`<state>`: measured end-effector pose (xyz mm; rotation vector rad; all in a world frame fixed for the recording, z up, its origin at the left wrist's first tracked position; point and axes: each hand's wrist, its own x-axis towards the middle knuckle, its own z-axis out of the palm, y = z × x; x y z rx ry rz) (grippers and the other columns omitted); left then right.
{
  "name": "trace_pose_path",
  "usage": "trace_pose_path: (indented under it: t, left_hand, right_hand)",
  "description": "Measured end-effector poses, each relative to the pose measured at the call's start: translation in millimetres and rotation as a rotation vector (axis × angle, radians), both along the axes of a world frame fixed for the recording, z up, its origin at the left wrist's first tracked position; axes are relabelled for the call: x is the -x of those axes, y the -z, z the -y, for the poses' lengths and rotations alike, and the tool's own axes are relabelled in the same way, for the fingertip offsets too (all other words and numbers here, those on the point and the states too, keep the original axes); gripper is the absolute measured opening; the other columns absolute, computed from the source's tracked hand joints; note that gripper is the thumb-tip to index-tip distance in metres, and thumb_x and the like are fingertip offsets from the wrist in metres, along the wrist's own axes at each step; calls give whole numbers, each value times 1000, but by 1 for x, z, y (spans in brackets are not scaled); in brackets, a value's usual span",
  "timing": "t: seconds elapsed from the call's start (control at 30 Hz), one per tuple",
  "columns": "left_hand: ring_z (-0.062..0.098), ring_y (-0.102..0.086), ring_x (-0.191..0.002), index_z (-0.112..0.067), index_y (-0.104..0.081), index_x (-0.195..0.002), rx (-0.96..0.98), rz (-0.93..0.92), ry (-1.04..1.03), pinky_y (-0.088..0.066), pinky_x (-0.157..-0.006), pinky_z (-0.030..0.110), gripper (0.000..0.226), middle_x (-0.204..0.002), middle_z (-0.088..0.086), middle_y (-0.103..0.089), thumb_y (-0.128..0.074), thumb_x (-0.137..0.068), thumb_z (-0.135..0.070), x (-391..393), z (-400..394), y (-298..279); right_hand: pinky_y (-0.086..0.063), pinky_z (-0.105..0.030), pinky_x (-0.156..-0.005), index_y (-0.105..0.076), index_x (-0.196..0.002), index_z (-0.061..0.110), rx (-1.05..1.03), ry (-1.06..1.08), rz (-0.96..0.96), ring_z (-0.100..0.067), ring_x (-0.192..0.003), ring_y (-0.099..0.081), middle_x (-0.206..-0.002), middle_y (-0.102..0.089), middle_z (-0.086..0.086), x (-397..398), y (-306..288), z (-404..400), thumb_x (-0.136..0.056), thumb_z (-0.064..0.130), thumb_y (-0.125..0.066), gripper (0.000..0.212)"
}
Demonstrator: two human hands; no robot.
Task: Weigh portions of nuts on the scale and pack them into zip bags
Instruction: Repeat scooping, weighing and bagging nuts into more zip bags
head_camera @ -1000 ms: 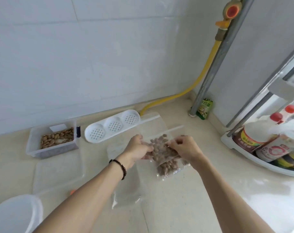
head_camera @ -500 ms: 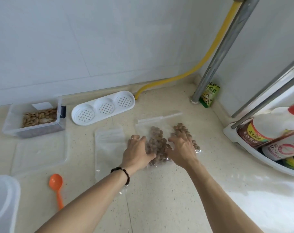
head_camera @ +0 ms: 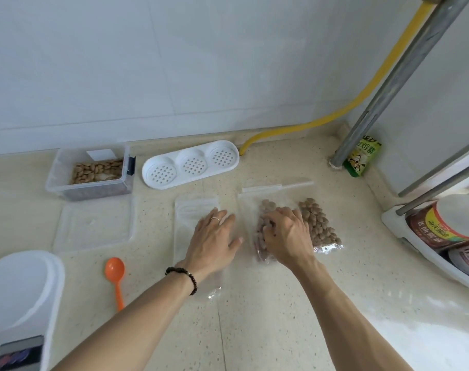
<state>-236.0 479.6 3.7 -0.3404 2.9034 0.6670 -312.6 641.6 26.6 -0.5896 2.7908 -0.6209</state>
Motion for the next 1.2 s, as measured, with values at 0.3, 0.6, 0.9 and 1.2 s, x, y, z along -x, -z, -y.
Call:
trace_pose_path:
  t: [0.3, 0.6, 0.9, 1.2]
  left_hand:
    - [26, -37, -131, -15, -38, -139, 101, 125, -325, -38, -101, 38, 77, -142, 6, -42, -66, -79, -54, -35, 64, -3]
    - [24, -43, -118, -19, -45, -118, 122, 134, -317, -39, -92, 37, 62, -124, 1, -49, -74, -70, -48, -32, 75, 8]
    - [24, -47, -113, -18, -51, -111, 94, 81, -338, -42, -90, 36, 51, -114, 2, -50, -74, -74, -44, -29, 76, 11]
    - [16, -65, -80, -22, -55, -93, -432, -121, -457, -50, -70, 29, 15, -79, -6, -69, -44, -98, -12, -25, 94, -29]
  right_hand:
    - [-42, -41, -104, -46, -141, 13, -43, -296, 68, -28, -129, -42, -141, -47, -8, -7, 20, 92, -91, 32, -63, 56]
    - [-37, -36, -97, -53, -126, 19, -219, -378, -2, -24, -118, -43, -125, -48, -3, 7, 32, 120, -84, 41, -71, 51]
    - [-43, -37, -84, -69, -100, 14, 17, -265, -46, -26, -99, -55, -99, -64, -5, 12, 38, 109, -92, 11, -57, 15]
    - [-42, -18, -72, -72, -83, 20, 341, -119, 150, -11, -89, -56, -96, -63, 1, 24, -8, 100, -84, 19, -71, 2]
